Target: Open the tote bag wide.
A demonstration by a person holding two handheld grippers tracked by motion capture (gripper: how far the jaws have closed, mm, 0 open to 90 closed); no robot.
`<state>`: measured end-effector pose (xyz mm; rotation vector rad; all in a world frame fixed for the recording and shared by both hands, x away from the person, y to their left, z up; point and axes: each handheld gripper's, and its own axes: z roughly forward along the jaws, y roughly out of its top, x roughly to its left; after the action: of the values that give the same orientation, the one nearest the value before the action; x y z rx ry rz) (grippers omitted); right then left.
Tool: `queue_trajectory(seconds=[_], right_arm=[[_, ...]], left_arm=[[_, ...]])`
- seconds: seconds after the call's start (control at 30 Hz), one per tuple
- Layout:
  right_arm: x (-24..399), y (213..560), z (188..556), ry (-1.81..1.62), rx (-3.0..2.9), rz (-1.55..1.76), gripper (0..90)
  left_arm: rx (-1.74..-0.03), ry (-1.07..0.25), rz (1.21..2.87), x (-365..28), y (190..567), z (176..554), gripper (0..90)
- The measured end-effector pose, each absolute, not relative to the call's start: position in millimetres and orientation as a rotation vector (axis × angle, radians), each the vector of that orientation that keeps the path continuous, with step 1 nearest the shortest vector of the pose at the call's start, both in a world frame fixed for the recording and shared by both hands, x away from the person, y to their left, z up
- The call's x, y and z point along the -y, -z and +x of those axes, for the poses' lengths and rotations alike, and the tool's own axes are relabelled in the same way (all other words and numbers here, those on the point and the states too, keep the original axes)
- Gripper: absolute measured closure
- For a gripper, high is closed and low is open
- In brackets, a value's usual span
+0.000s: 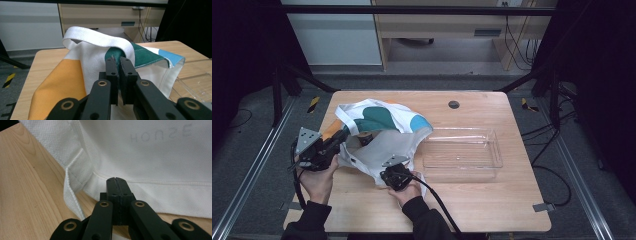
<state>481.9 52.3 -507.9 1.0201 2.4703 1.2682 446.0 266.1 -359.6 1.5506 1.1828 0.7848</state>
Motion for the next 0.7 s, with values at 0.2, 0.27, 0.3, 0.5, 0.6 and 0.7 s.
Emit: queue_trajectory(seconds=[0.2, 0.27, 0.3, 0.5, 0.6, 0.7], right_arm=[[-52, 508, 482, -1.269, -2.471, 1.015, 90.0], [-52, 508, 483, -1.272, -2.469, 1.014, 90.0], [-52, 508, 482, -1.271, -2.468, 1.018, 90.0], [-52, 508, 482, -1.273, -2.472, 1.017, 90.0], [-52, 508, 482, -1.276, -2.472, 1.013, 90.0], [-52, 508, 482, -1.278, -2.472, 1.015, 90.0]], left_arm=[[-1.143, -0.794, 1.627, -264, 364, 443, 82.7], [-1.141, -0.800, 1.642, -262, 364, 444, 74.7], [-1.142, -0.803, 1.653, -262, 364, 444, 69.0], [-1.143, -0.815, 1.737, -255, 366, 449, 50.8], [-1.160, -0.809, 1.766, -253, 372, 454, 47.9], [-1.169, -0.800, 1.764, -254, 374, 457, 51.8]])
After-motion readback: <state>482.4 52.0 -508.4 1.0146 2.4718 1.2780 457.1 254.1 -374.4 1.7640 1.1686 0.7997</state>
